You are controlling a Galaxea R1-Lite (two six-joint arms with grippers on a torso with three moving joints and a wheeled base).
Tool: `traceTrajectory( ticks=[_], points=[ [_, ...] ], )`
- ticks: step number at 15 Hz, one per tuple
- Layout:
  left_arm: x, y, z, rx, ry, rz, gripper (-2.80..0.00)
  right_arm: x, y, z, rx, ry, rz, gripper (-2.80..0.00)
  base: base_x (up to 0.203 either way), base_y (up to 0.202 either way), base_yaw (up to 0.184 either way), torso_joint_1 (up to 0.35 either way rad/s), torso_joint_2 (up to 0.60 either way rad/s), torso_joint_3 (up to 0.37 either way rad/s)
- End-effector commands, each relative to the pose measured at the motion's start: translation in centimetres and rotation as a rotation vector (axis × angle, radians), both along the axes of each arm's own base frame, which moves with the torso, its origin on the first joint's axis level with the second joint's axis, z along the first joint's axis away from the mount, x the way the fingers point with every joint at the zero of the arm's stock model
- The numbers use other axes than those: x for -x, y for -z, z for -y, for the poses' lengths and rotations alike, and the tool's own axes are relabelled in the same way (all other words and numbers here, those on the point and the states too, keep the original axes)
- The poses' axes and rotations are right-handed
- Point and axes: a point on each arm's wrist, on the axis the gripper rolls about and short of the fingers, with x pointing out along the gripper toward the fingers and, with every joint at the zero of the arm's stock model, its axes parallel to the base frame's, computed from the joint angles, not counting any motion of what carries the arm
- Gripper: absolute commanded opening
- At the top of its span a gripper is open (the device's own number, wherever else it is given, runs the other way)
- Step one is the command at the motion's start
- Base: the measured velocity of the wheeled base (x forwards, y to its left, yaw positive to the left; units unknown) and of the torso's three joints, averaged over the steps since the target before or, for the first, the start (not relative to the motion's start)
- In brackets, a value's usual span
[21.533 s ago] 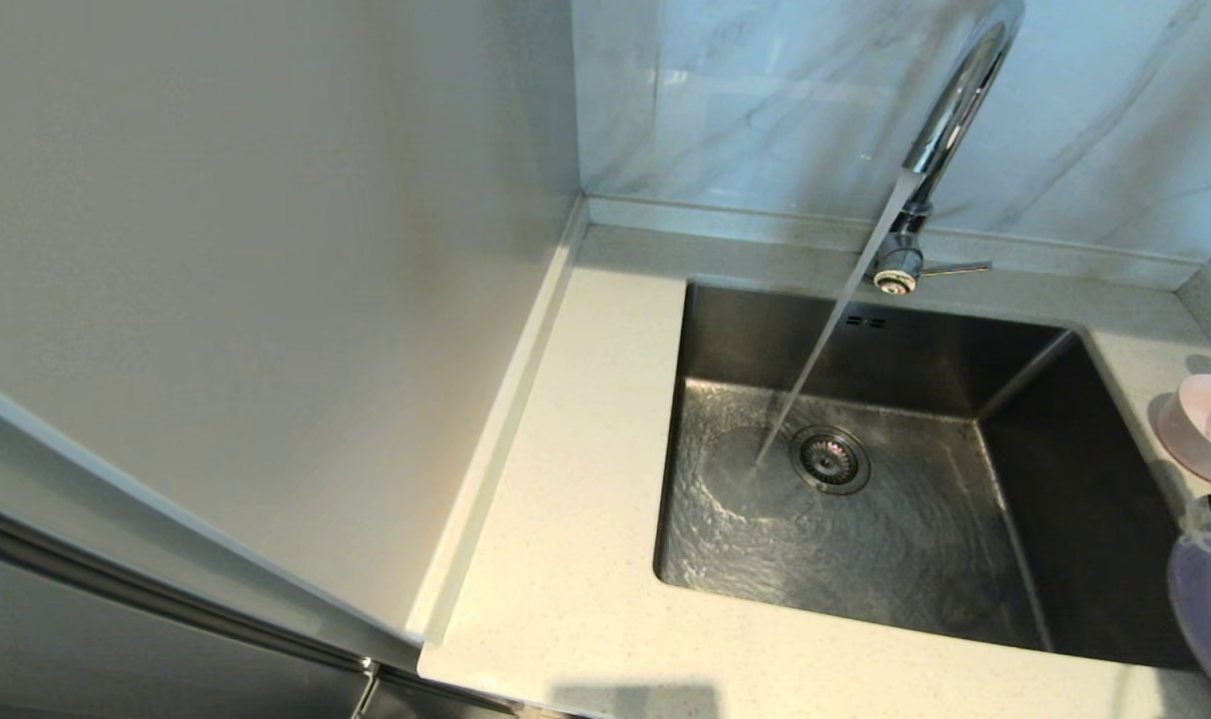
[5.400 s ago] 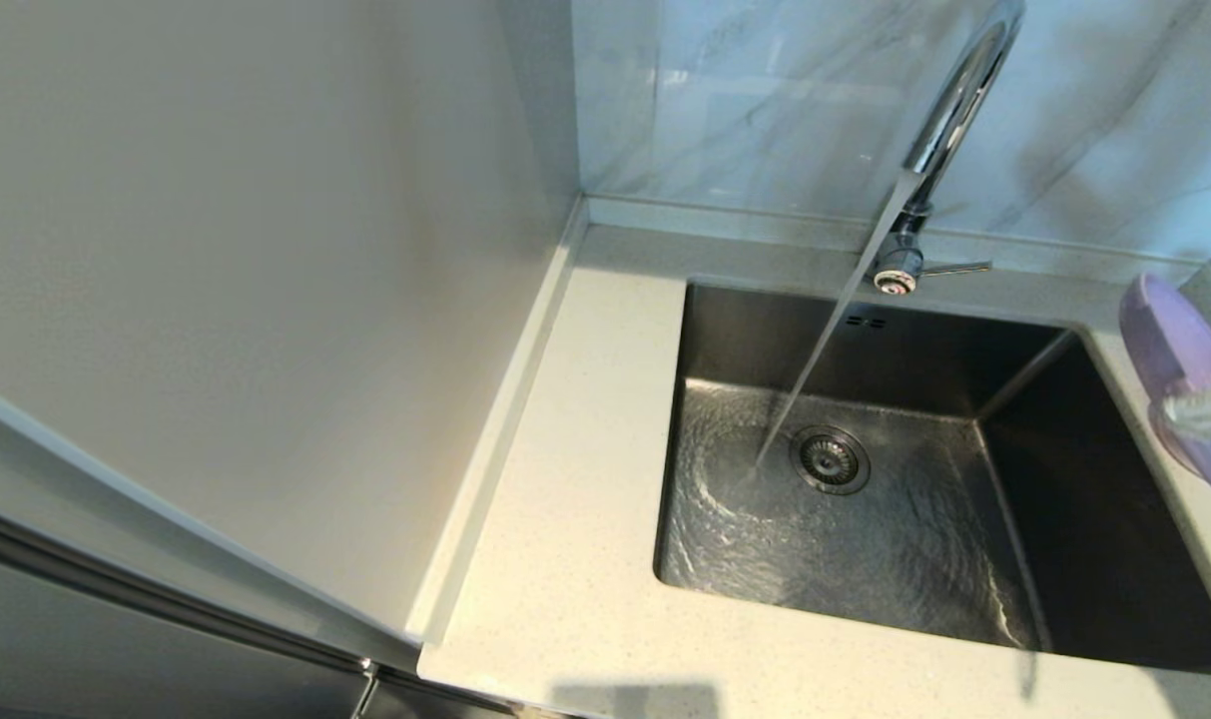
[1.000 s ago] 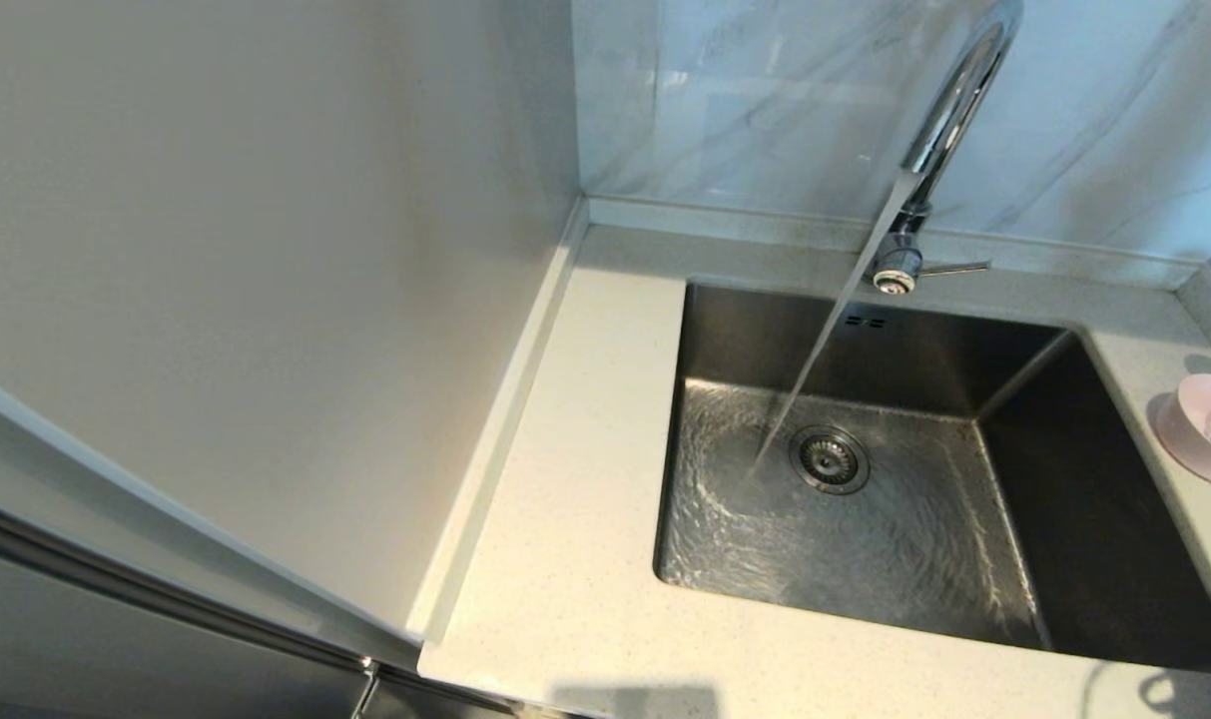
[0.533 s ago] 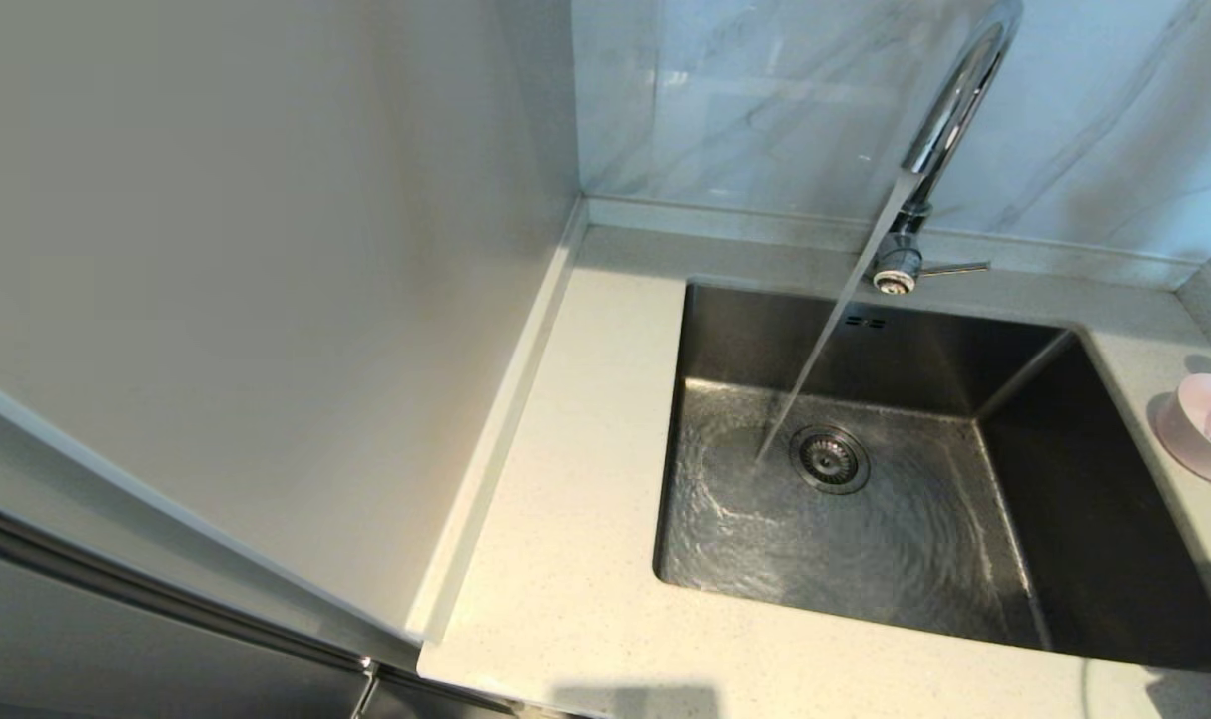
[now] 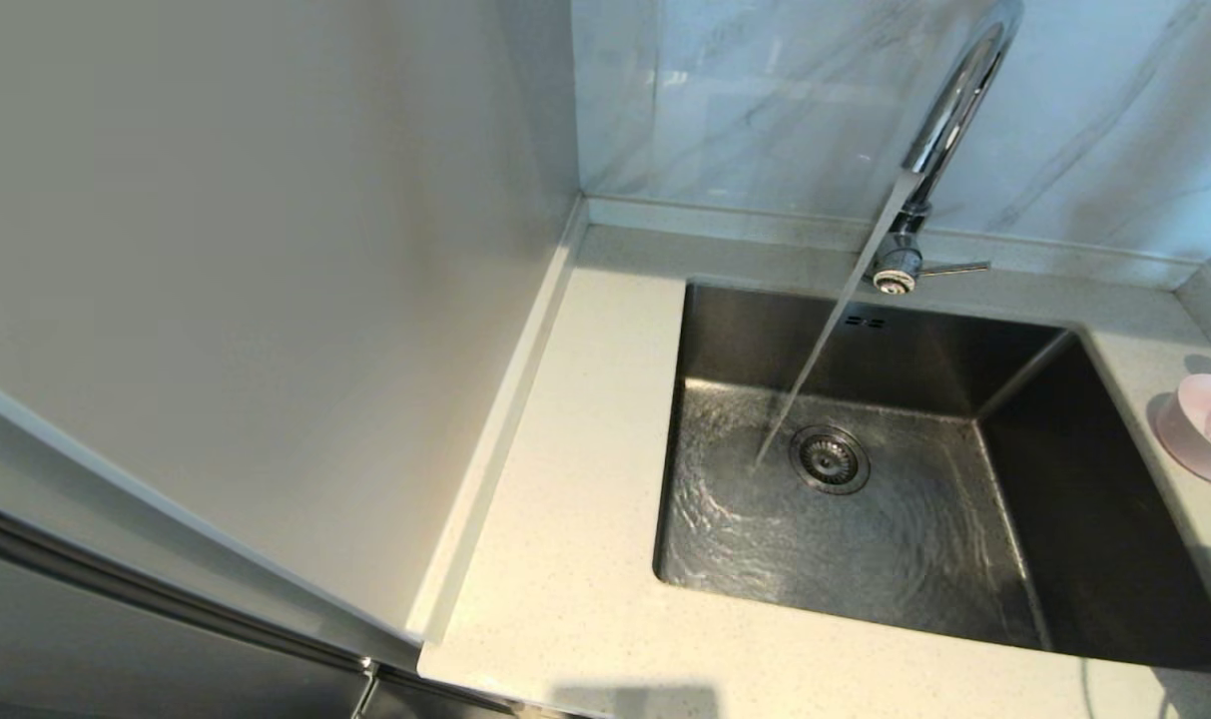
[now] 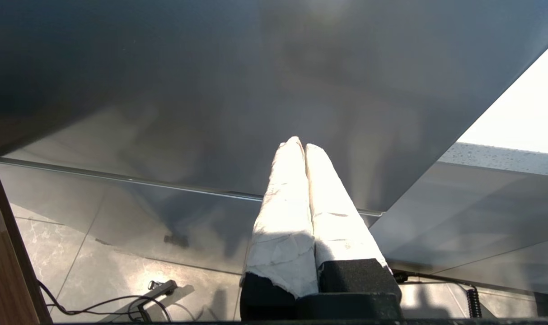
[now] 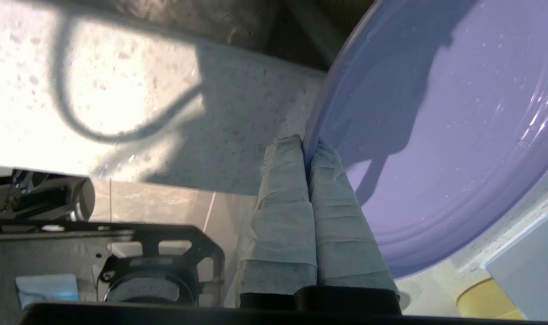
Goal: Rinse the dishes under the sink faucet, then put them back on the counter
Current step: Place the plate on the table
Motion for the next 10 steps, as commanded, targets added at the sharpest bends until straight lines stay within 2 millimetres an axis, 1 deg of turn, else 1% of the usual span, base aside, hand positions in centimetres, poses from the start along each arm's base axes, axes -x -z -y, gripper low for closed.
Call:
traceTrajectory(
  ticks=[1, 3, 7, 10],
  points=[
    [0.00, 0.00, 0.00, 0.000, 0.000, 0.000, -2.80, -0.22, 0.31, 0.13, 0.001, -0.001, -0.004, -2.80, 0.000, 0.000, 0.000, 0.000, 0.00, 0.000],
    [0.00, 0.00, 0.00, 0.000, 0.000, 0.000, -2.80, -0.28, 0.42, 0.25, 0.029, 0.017, -0.019, -2.80, 0.000, 0.000, 0.000, 0.000, 0.00, 0.000],
    [0.00, 0.00, 0.00, 0.000, 0.000, 0.000, -2.80, -0.29, 0.51, 0.27, 0.026, 0.028, -0.020, -2.80, 0.000, 0.000, 0.000, 0.000, 0.00, 0.000],
    [0.00, 0.00, 0.00, 0.000, 0.000, 0.000, -2.80, -0.68, 0.82, 0.50, 0.065, 0.025, 0.025, -2.80, 0.000, 0.000, 0.000, 0.000, 0.00, 0.000]
  ],
)
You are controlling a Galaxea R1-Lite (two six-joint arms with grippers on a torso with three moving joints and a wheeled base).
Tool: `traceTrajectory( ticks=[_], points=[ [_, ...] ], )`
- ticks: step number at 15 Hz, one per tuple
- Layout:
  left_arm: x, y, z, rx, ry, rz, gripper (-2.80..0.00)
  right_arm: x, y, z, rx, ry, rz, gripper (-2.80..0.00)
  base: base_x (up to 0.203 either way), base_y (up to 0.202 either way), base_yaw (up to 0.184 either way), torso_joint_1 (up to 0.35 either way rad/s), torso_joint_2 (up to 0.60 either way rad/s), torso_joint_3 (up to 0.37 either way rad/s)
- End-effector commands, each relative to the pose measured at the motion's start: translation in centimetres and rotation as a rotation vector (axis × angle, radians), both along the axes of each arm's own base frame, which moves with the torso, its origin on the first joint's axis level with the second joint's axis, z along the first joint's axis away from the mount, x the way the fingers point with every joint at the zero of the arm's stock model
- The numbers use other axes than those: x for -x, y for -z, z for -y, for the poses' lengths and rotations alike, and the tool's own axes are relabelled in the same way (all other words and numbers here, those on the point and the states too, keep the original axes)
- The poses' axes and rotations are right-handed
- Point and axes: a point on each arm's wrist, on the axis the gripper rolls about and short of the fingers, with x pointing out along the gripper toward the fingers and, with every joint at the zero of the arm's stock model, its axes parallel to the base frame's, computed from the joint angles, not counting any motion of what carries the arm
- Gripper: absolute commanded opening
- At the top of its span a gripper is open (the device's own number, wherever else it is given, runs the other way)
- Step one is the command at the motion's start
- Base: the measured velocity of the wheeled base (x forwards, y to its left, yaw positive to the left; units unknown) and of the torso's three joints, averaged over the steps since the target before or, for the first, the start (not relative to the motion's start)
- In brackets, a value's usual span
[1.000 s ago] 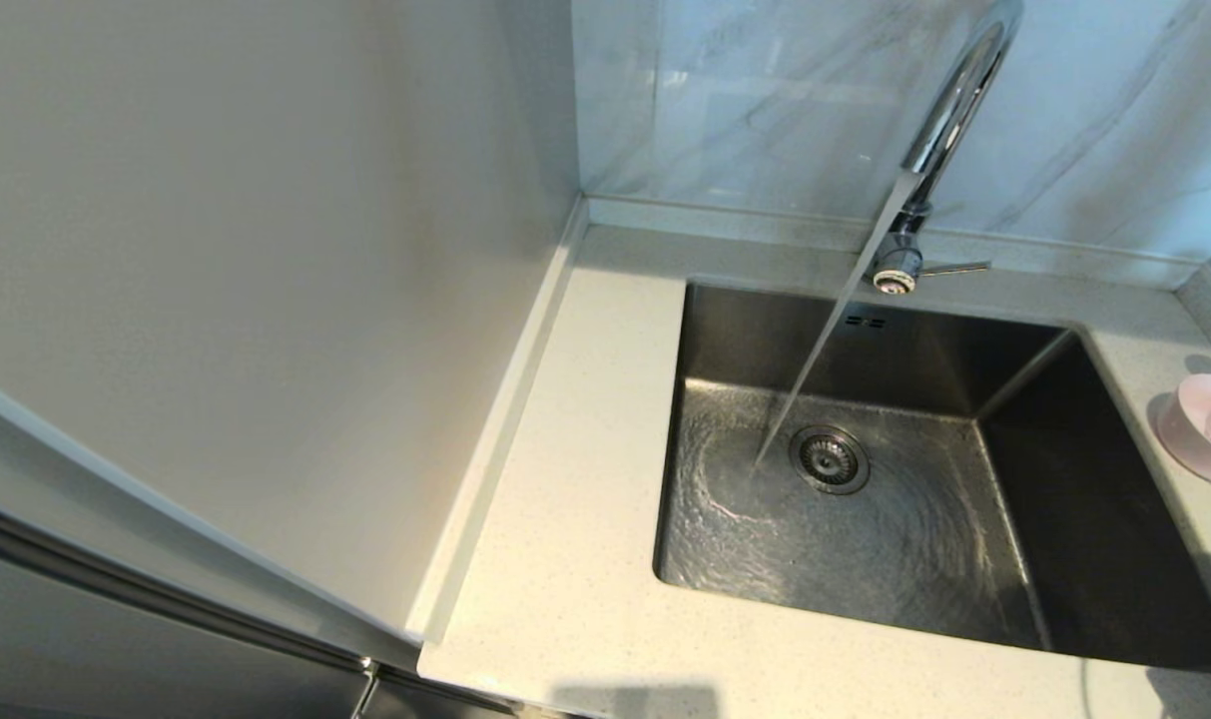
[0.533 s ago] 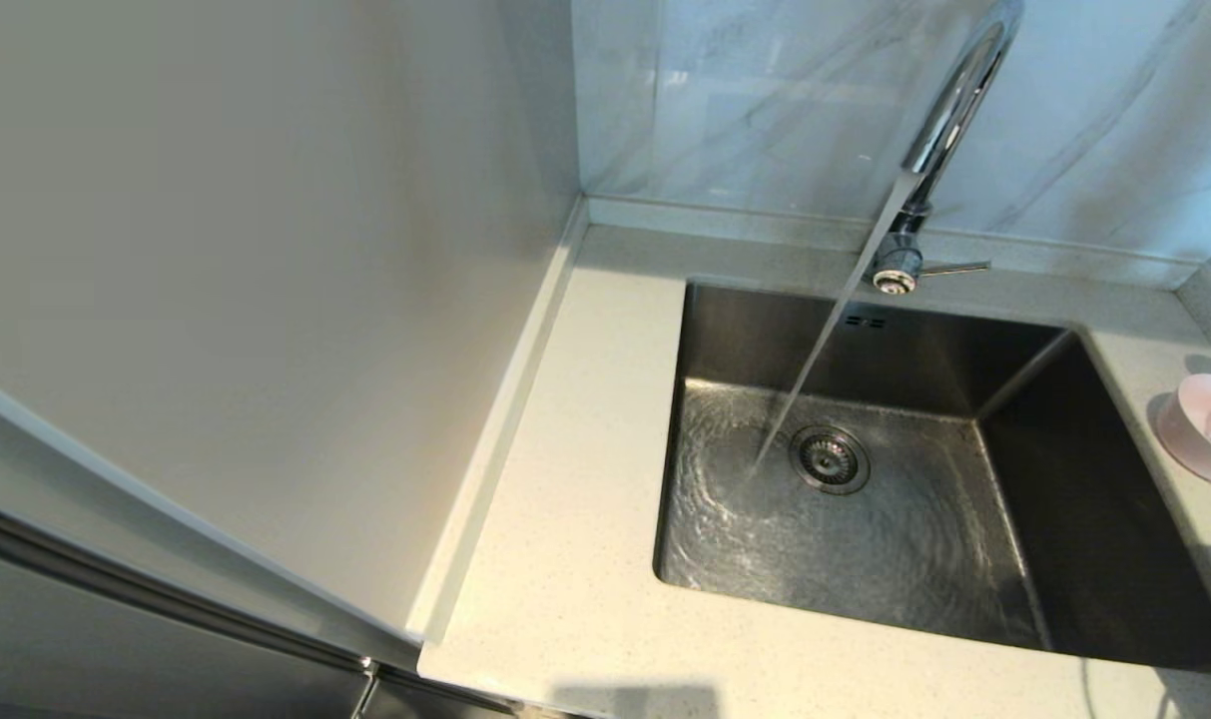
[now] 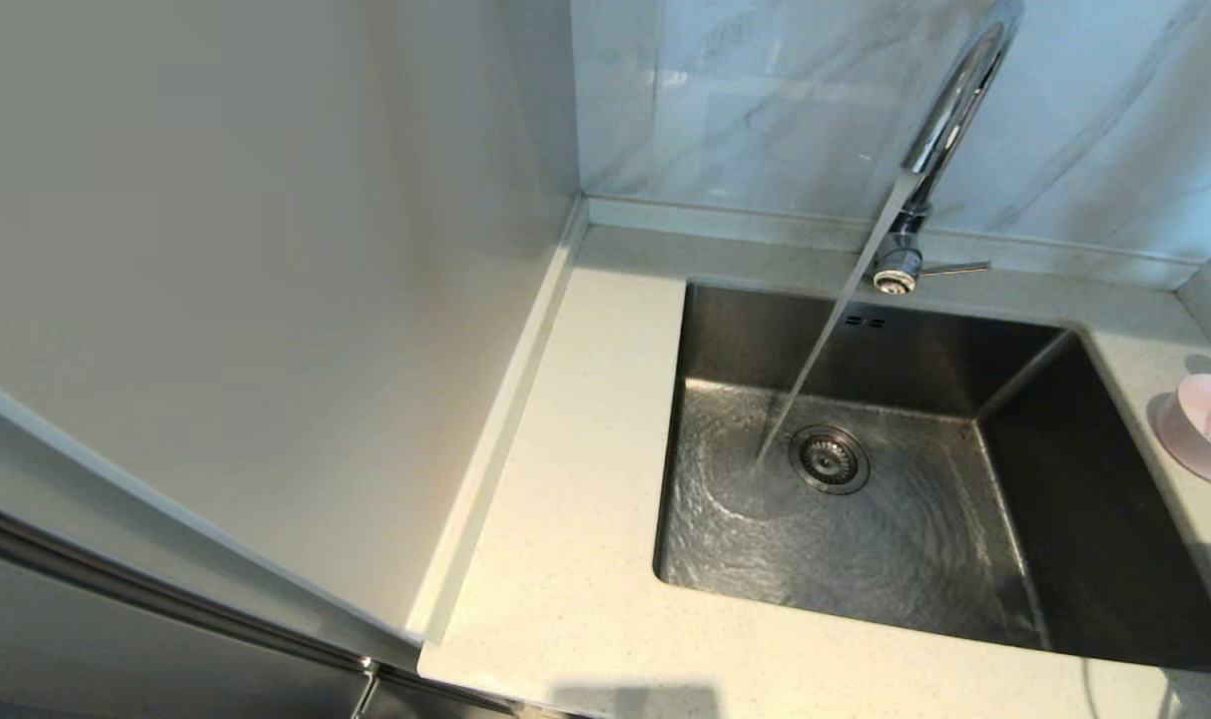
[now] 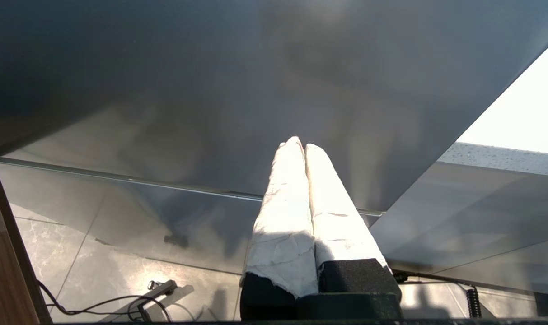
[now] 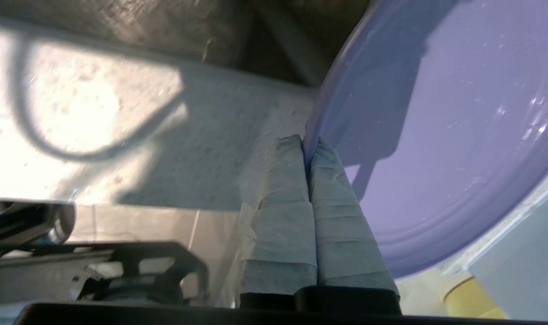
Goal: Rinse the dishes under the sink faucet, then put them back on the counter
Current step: Place the plate on the table
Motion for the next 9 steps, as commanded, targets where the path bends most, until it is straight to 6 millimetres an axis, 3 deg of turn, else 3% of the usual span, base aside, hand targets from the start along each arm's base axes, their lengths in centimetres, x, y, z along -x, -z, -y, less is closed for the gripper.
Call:
traceTrajectory(
  ticks=[1, 3, 4, 9],
  points=[
    [0.00, 0.00, 0.00, 0.000, -0.001, 0.000, -2.80, -0.10, 0.48, 0.14, 0.044, 0.001, 0.004, -2.80, 0.000, 0.000, 0.000, 0.000, 0.00, 0.000],
    [0.00, 0.00, 0.00, 0.000, 0.000, 0.000, -2.80, -0.10, 0.78, 0.20, 0.063, 0.007, -0.019, -2.80, 0.000, 0.000, 0.000, 0.000, 0.00, 0.000],
    [0.00, 0.00, 0.00, 0.000, 0.001, 0.000, -2.80, -0.15, 0.82, 0.23, 0.062, 0.009, -0.020, 0.00, 0.000, 0.000, 0.000, 0.000, 0.00, 0.000],
    [0.00, 0.00, 0.00, 0.000, -0.001, 0.000, -2.80, -0.37, 0.54, 0.34, 0.069, 0.006, -0.007, 0.00, 0.000, 0.000, 0.000, 0.000, 0.00, 0.000]
  ],
)
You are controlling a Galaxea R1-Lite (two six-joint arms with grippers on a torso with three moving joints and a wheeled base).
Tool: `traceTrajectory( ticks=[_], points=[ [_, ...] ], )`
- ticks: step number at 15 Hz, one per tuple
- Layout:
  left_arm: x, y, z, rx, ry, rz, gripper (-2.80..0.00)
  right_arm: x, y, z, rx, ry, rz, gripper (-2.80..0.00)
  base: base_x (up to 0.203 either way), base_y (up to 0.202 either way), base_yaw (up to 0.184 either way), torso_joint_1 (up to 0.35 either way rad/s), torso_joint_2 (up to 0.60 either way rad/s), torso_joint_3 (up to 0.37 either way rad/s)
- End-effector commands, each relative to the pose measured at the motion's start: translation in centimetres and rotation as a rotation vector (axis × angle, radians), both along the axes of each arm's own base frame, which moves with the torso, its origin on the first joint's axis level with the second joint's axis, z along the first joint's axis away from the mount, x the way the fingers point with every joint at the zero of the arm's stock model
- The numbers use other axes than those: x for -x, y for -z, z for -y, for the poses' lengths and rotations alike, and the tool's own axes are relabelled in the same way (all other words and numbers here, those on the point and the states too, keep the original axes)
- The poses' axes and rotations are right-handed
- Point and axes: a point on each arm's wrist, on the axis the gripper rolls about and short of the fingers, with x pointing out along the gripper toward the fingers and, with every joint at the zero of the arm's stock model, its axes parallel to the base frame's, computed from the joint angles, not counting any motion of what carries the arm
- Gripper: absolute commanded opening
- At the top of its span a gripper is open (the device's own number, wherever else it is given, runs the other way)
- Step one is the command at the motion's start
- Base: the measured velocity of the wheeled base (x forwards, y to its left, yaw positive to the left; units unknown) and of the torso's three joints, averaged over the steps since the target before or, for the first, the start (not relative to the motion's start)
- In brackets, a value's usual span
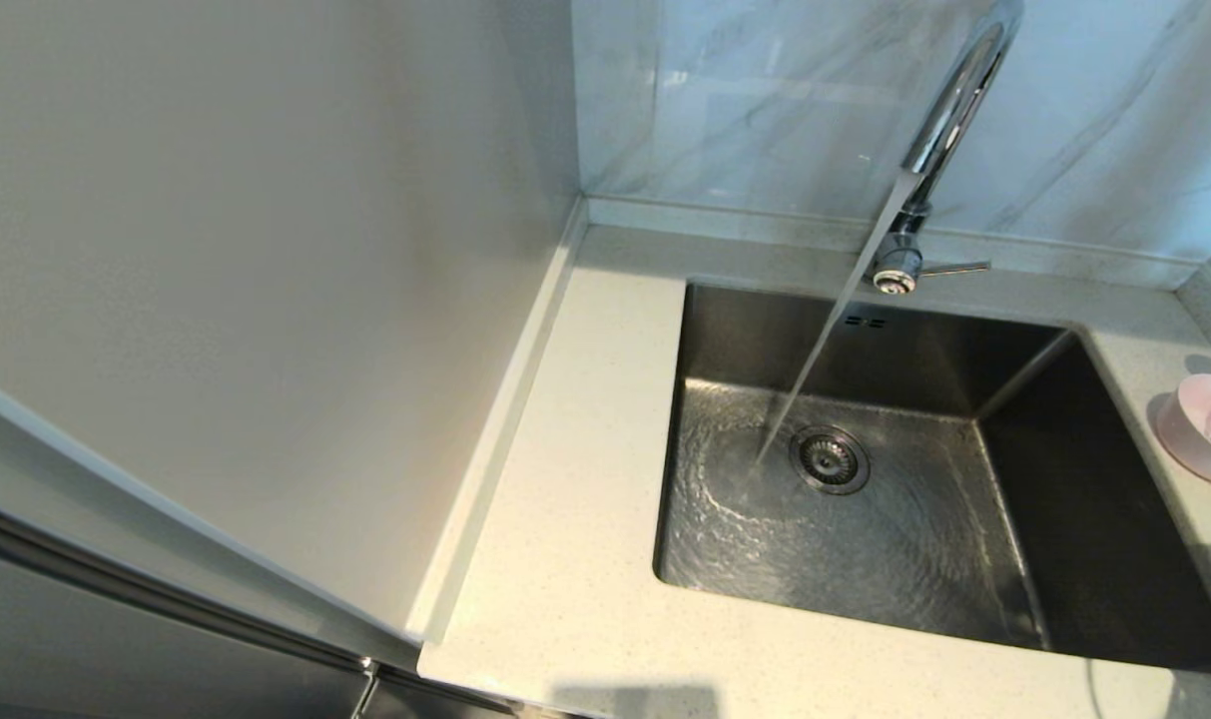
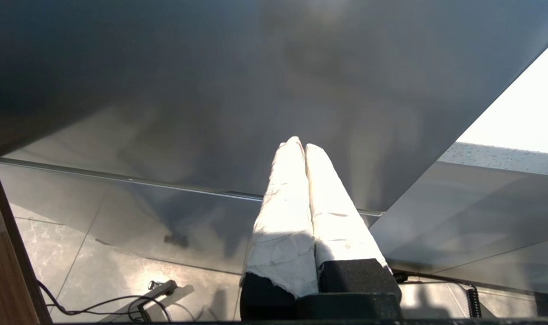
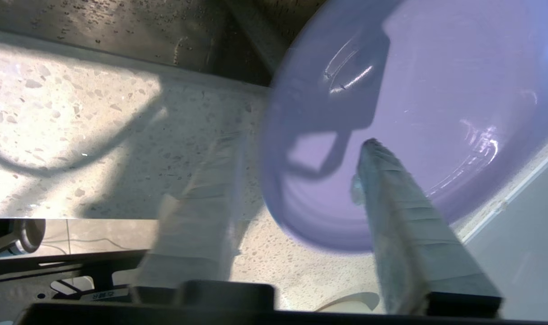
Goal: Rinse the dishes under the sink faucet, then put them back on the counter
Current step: Place the plate on the table, then turn off the faucet
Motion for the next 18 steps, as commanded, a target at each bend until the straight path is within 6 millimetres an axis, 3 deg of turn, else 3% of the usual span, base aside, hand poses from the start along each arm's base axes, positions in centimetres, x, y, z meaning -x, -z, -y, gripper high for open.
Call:
traceTrajectory(
  ticks=[1, 8, 11, 15, 16, 18],
  points=[
    [0.0, 0.0, 0.0, 0.000, 0.000, 0.000, -2.80, -0.1, -0.3, 0.1, 0.008, -0.002, 0.013, 0.00, 0.000, 0.000, 0.000, 0.000, 0.00, 0.000],
    [0.0, 0.0, 0.0, 0.000, 0.000, 0.000, -2.80, -0.9, -6.5, 0.3, 0.127, -0.035, 0.264, 0.00, 0.000, 0.000, 0.000, 0.000, 0.00, 0.000],
    [0.0, 0.0, 0.0, 0.000, 0.000, 0.000, -2.80, -2.9, -10.0, 0.0, 0.124, -0.111, 0.318, 0.00, 0.000, 0.000, 0.000, 0.000, 0.00, 0.000],
    [0.0, 0.0, 0.0, 0.000, 0.000, 0.000, -2.80, -7.2, -13.2, -2.0, 0.096, -0.259, 0.329, 0.00, 0.000, 0.000, 0.000, 0.000, 0.00, 0.000],
    [0.0, 0.0, 0.0, 0.000, 0.000, 0.000, -2.80, -8.8, -13.3, -2.7, 0.085, -0.300, 0.319, -2.80, 0.000, 0.000, 0.000, 0.000, 0.00, 0.000],
    [0.0, 0.0, 0.0, 0.000, 0.001, 0.000, -2.80, -11.2, -13.1, -3.9, 0.086, -0.353, 0.299, -2.80, 0.000, 0.000, 0.000, 0.000, 0.00, 0.000]
  ],
)
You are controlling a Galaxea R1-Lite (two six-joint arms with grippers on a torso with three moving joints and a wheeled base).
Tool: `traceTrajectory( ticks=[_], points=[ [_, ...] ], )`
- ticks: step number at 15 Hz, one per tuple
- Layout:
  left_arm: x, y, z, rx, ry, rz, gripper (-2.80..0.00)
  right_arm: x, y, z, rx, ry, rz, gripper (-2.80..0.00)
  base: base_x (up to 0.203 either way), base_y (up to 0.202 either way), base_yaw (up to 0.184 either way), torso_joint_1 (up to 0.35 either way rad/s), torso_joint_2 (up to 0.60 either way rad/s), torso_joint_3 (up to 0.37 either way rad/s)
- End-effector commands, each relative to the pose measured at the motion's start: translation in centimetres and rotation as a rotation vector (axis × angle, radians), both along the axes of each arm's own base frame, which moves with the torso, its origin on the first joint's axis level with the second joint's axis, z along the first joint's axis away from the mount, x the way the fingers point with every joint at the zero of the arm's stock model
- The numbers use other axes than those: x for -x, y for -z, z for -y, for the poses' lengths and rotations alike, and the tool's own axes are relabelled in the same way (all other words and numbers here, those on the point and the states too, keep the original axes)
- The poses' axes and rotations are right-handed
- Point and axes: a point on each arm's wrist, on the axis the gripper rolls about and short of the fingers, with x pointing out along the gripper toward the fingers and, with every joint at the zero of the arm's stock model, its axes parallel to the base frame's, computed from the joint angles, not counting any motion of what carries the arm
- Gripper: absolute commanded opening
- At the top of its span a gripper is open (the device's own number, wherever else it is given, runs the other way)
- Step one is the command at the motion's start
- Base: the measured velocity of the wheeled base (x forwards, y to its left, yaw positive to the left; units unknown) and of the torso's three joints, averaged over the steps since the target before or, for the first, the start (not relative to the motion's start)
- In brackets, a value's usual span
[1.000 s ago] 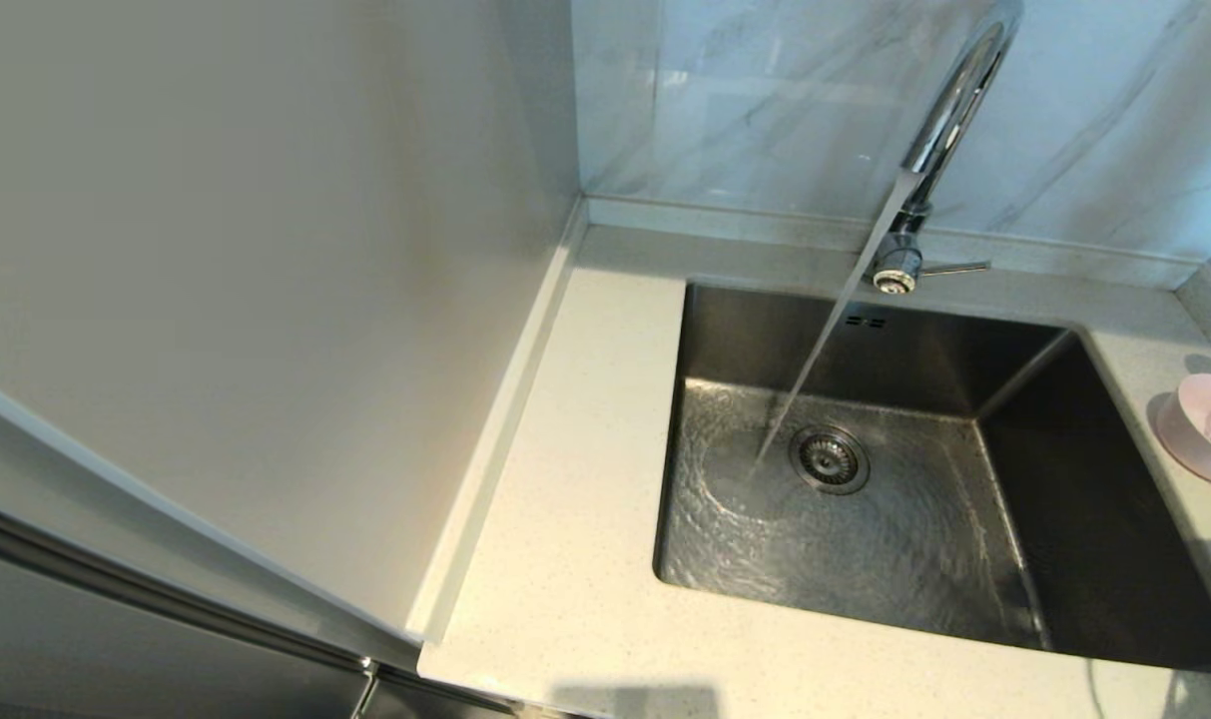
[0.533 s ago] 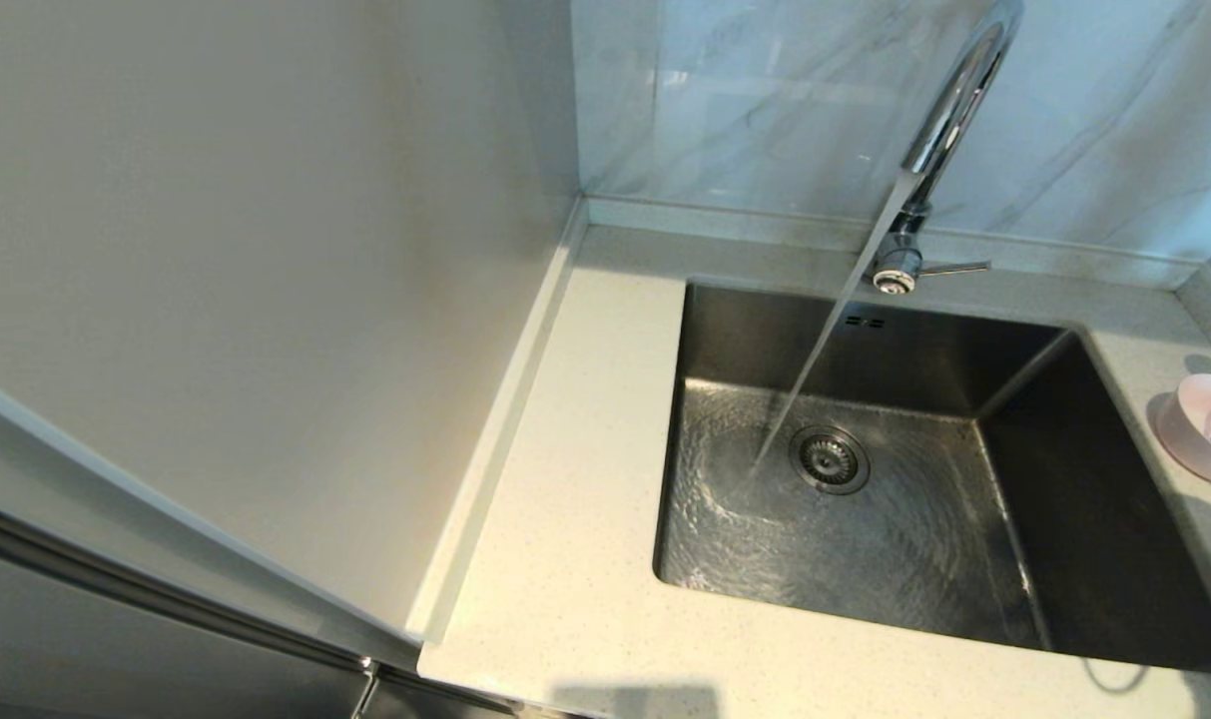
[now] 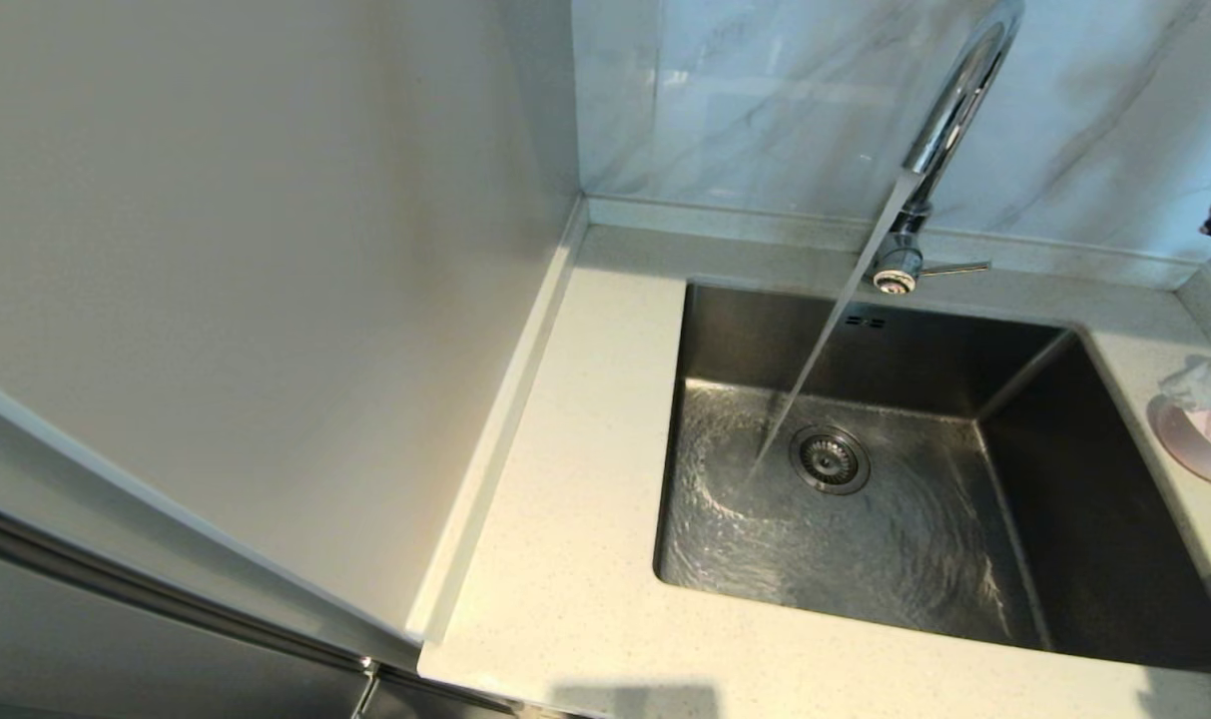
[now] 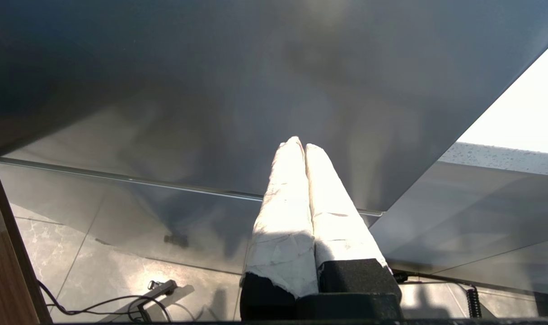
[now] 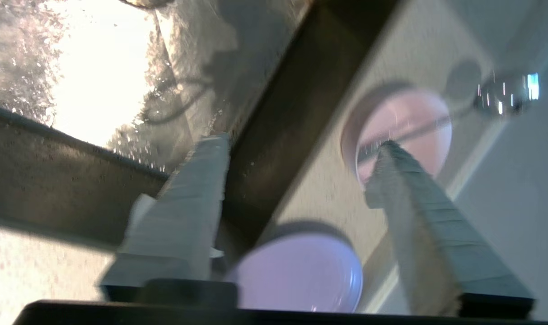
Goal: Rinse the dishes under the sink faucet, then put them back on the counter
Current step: Turn off the faucet
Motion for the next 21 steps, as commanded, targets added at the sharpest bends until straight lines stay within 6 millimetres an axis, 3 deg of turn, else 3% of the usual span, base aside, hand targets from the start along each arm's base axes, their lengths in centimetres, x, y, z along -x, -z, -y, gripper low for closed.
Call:
traceTrajectory(
  ticks=[1, 7, 10, 16, 21],
  points=[
    [0.0, 0.0, 0.0, 0.000, -0.001, 0.000, -2.80, -4.1, 1.3, -1.2, 0.011, -0.063, -0.058, -2.80, 0.000, 0.000, 0.000, 0.000, 0.00, 0.000],
    [0.0, 0.0, 0.0, 0.000, 0.001, 0.000, -2.80, -10.9, 2.0, -2.6, 0.128, -0.136, -0.072, -2.80, 0.000, 0.000, 0.000, 0.000, 0.00, 0.000],
    [0.0, 0.0, 0.0, 0.000, -0.001, 0.000, -2.80, -13.2, 3.4, -4.3, -0.047, 0.031, -0.035, -2.80, 0.000, 0.000, 0.000, 0.000, 0.00, 0.000],
    [0.0, 0.0, 0.0, 0.000, -0.001, 0.000, -2.80, -15.0, 5.2, -5.6, -0.371, 0.262, 0.025, -2.80, 0.000, 0.000, 0.000, 0.000, 0.00, 0.000],
    [0.0, 0.0, 0.0, 0.000, -0.001, 0.000, -2.80, -17.1, 4.9, -5.5, -0.421, 0.283, 0.205, -2.80, 0.000, 0.000, 0.000, 0.000, 0.00, 0.000]
  ],
)
